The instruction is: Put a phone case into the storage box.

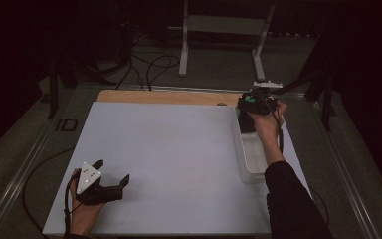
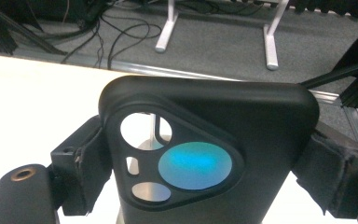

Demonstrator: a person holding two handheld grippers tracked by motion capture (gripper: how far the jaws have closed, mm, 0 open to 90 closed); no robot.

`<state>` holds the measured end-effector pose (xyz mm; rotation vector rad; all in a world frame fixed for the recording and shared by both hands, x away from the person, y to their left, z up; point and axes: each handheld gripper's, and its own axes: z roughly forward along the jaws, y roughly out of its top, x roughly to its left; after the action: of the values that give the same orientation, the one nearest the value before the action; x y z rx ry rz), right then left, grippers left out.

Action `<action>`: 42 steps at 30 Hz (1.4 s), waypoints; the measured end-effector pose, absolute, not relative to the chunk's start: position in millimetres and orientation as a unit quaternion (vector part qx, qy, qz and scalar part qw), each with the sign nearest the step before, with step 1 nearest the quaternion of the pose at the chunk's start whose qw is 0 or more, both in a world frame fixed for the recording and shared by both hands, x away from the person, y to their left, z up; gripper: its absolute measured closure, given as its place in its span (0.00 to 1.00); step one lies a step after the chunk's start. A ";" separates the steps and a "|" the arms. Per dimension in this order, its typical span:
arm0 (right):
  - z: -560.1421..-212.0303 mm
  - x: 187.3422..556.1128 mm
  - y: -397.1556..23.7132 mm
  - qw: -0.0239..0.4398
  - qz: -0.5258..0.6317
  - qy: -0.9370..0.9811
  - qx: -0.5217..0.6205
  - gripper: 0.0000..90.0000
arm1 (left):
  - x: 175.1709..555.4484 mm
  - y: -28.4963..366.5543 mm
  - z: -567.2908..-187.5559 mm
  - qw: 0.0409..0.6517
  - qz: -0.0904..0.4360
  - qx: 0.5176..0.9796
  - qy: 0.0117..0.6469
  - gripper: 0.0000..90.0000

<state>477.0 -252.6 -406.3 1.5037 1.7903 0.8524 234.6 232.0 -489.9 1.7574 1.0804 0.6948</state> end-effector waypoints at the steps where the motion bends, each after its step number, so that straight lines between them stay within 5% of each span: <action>1: -409.3 478.3 -252.0 0.321 0.319 0.683 0.573 0.15 | 234.3 232.2 -489.6 0.465 0.282 0.715 0.440 0.00; 30: -434.7 502.5 -250.2 0.314 0.295 0.674 0.600 0.14 | 234.6 234.6 -490.8 0.466 0.277 0.713 0.446 0.00; 42: -417.4 502.5 -259.4 0.315 0.314 0.673 0.591 0.08 | 234.7 234.3 -491.2 0.465 0.276 0.713 0.446 0.00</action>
<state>502.5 -259.4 -417.4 1.5565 1.7734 0.8270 234.7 234.3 -491.2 1.7514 1.0956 0.6773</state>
